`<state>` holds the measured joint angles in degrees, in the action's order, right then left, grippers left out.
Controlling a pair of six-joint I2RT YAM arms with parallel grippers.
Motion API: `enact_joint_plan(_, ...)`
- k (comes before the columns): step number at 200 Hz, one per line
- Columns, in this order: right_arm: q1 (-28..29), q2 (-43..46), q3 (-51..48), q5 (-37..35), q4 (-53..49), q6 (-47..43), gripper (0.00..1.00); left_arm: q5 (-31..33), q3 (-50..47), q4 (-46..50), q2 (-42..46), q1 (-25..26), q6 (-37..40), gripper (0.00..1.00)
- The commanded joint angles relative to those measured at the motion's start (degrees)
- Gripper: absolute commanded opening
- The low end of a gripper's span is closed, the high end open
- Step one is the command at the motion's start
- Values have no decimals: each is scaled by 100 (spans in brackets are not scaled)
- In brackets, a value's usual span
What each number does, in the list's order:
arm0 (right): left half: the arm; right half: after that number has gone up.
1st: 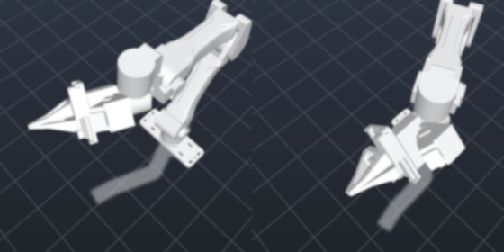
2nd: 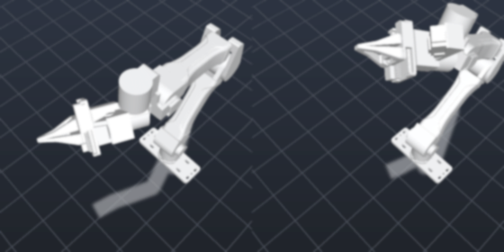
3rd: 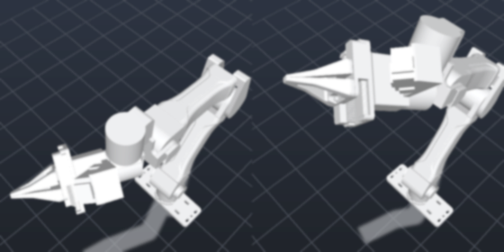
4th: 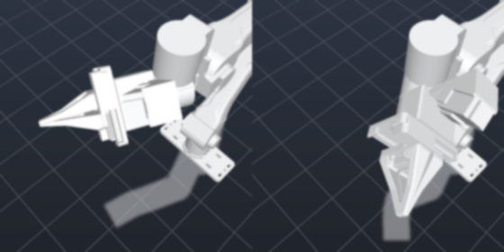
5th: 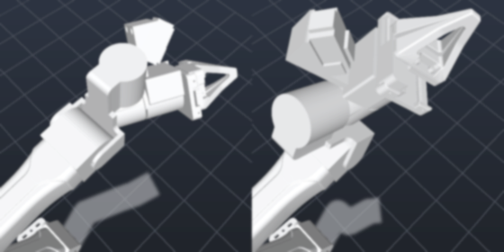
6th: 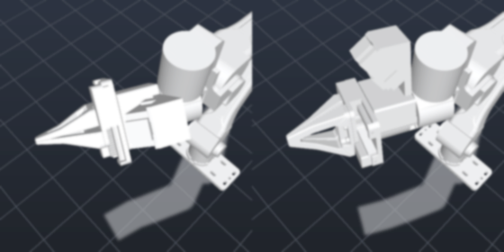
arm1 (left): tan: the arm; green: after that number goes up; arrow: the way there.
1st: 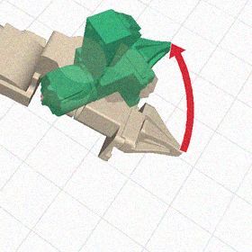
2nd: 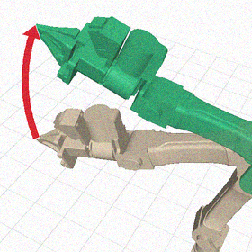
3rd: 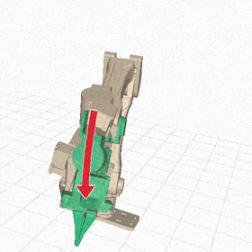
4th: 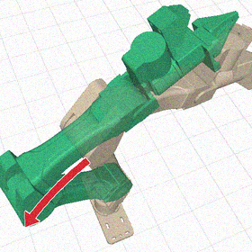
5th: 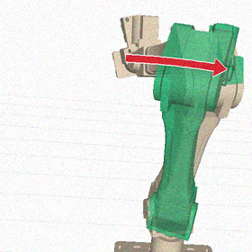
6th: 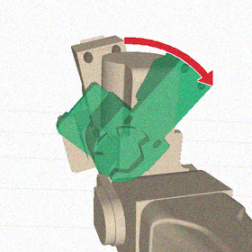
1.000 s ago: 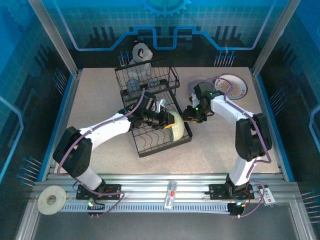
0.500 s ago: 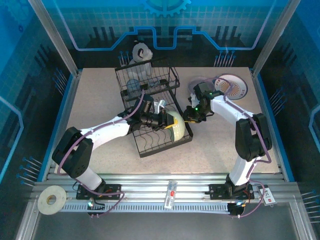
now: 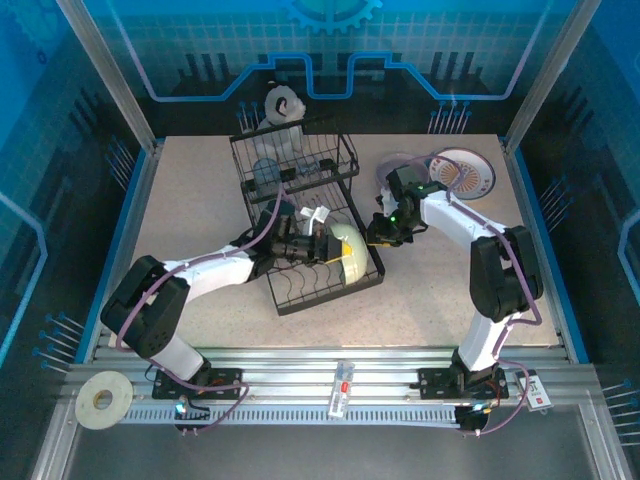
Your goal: Unload the mixed dishes from the dish rack
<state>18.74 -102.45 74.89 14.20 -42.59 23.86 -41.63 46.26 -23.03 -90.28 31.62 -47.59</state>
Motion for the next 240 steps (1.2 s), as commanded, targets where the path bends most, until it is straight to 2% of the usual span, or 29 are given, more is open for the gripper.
enact_joint_plan(1,54,-113,28,-80,-149,-98,26,-588,-396,-726,125,-107,120,0)
enact_joint_plan(48,63,-157,-80,-58,-96,-76,19,-963,-673,-1982,-220,-289,-295,0)
enact_joint_plan(98,94,-211,-89,-41,-70,-46,6,-1089,-899,-4349,-1144,-377,-1659,0)
enact_joint_plan(133,99,-290,-49,-38,-90,-31,0,-1067,-866,-5576,-1794,-386,-2393,0)
enact_joint_plan(240,151,-447,69,-34,-79,68,0,-1295,-464,-5722,-1914,-393,-2450,0)
